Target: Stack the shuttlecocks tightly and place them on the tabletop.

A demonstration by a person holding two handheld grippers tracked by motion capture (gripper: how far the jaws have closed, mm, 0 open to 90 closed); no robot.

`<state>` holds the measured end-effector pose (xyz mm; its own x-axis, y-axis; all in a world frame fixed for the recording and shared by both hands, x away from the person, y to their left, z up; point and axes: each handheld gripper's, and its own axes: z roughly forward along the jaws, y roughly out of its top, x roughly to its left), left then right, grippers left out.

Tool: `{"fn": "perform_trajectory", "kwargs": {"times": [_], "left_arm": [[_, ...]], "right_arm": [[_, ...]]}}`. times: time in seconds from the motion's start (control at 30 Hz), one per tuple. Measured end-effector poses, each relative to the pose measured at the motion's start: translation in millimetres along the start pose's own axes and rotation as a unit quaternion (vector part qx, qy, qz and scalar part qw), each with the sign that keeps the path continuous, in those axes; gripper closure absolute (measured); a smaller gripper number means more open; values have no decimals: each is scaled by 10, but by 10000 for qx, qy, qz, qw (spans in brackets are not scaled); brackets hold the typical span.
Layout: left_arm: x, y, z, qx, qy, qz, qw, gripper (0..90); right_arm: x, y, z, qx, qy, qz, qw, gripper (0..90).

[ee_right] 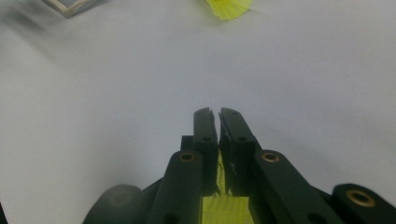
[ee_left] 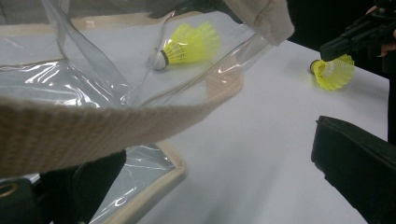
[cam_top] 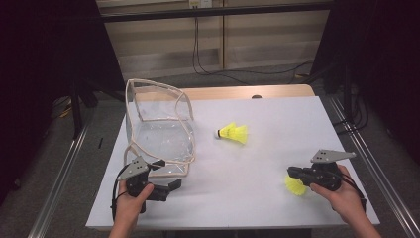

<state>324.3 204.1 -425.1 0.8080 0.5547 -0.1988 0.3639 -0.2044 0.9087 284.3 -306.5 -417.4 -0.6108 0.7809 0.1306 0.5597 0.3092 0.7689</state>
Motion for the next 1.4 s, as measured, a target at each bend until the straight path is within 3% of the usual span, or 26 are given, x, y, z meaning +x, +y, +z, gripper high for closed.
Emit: {"fn": "perform_trajectory", "kwargs": {"times": [0.37,1.23,1.4], "left_arm": [[0,0,0,-2,2,0,10000,33],[3,-1,2,-3,-24,3,10000,33],[4,-1,-3,-10,-26,-13,10000,33]], "right_arm": [[7,29,0,-2,-41,-101,9999,900],[212,365,189,-634,439,-55,9970,900],[199,350,245,-566,388,-72,9976,900]]}}
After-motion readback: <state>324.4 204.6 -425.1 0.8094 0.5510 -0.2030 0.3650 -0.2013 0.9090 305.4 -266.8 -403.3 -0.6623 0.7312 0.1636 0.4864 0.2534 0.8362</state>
